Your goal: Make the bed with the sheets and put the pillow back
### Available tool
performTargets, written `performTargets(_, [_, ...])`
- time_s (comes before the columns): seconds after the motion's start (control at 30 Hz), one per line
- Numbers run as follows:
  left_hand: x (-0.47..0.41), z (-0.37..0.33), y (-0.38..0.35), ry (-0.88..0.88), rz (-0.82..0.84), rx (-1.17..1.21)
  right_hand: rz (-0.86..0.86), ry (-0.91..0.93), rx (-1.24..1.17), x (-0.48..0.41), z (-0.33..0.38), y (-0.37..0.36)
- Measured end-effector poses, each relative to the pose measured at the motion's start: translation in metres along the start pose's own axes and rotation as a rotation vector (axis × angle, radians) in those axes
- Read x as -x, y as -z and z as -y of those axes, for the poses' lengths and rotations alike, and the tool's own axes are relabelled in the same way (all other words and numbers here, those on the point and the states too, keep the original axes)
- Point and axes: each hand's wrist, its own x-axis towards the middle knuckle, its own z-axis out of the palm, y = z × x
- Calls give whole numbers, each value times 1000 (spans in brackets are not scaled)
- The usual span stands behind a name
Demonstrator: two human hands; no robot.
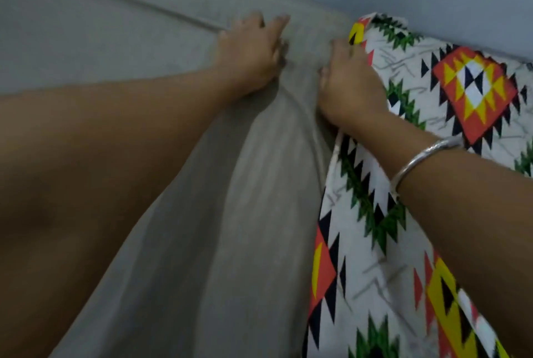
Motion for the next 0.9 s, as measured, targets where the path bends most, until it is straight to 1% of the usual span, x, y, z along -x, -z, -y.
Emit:
performTargets(0.07, [-24, 5, 1, 81, 34, 40, 31, -68, -10, -24, -12, 1])
performTargets(0.13, [-39, 4, -1, 74, 107, -5, 68, -77, 38, -40, -20, -3])
performTargets(0.17, [-44, 2, -3, 63, 107, -30, 70, -84, 49, -45, -21, -5])
performTargets(0.33, [-54, -15, -10, 79, 15, -182, 3, -55, 158, -64, -17, -10])
performTargets(0.4, [-58, -18, -14, 92, -85, -144, -74, -84, 135, -72, -21, -9])
performTargets(0.47, [-61, -17, -22, 13, -130, -87, -137, -70, 135, -76, -26, -13])
performTargets(0.53, [-65, -14, -34, -85, -86, -47, -132, 23, 146, -75, -32, -21])
performTargets(0.6, [-71, -8, -39, -109, -10, -33, -51, 71, 115, -79, -41, -25])
performTargets(0.63, [-74, -6, -40, -105, 24, -35, -5, 73, 63, -84, -44, -25])
performTargets(0.67, [-77, -5, -41, -96, 55, -48, 36, 54, -45, -90, -47, -23])
performTargets(0.73, [-80, -7, -37, -81, 124, -53, 77, -15, -338, -99, -50, -19])
performTargets(0.77, [-84, -8, -35, -60, 142, -37, 90, -41, -412, -100, -50, -18])
performTargets(0.83, [-93, -10, -33, -39, 195, -23, 109, -77, -413, -102, -50, -20])
performTargets(0.9, [-101, -11, -31, -63, 267, -69, 118, -95, -344, -104, -49, -23])
